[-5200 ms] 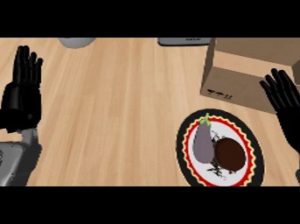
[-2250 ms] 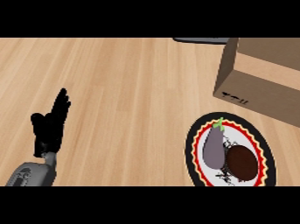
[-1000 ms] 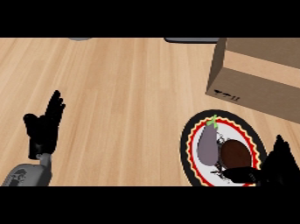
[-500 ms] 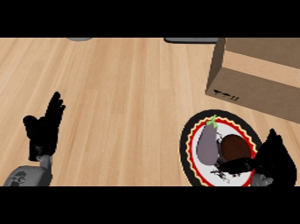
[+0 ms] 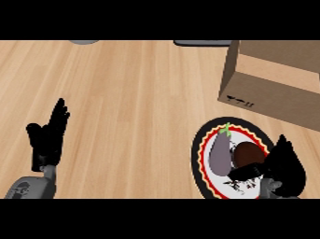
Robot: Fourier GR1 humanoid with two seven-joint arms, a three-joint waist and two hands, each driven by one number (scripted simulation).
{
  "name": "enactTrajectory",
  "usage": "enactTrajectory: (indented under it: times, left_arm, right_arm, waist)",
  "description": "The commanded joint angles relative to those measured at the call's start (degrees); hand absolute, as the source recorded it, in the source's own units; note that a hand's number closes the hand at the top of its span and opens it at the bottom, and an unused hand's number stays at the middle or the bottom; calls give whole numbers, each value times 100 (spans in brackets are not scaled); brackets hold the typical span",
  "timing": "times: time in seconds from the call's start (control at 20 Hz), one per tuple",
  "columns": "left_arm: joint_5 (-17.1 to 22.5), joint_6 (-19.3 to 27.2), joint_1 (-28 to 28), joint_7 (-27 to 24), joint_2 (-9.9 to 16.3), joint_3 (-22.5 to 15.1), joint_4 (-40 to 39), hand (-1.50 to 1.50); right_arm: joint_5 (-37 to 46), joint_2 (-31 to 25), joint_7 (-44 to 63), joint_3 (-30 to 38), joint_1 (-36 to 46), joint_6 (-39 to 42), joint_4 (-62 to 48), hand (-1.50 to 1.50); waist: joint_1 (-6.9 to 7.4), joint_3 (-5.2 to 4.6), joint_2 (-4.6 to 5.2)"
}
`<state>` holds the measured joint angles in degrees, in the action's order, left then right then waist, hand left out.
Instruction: Pick the cupcake from the plate and place it in the cardboard box
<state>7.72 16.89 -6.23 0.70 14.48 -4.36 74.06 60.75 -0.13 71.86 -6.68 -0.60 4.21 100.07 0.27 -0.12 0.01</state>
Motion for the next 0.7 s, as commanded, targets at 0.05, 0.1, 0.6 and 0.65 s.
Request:
enactTrajectory:
  times: [0.05, 0.1, 0.6, 0.65]
  left_arm:
    - [-74, 21, -144, -35, -98, 4, -172, 0]
    - [-100, 51, -262, 177, -20, 21, -51, 0]
    - [-5, -206, 39, -120, -51, 238, -83, 0]
    - [-179, -16, 122, -14, -104, 90, 21, 0]
  right_arm:
    - [-5, 12, 1286, -66, 263, -421, -471, -150]
    - [-15, 12, 1338, -76, 345, -200, -340, 150]
    - [624, -8, -716, -1057, 358, 454, -246, 150]
    - [270, -381, -1661, -1222, 156, 584, -408, 150]
  waist:
    - [-5, 11, 13]
    - [-7, 10, 4]
    - [-7, 6, -1]
    - [40, 13, 1]
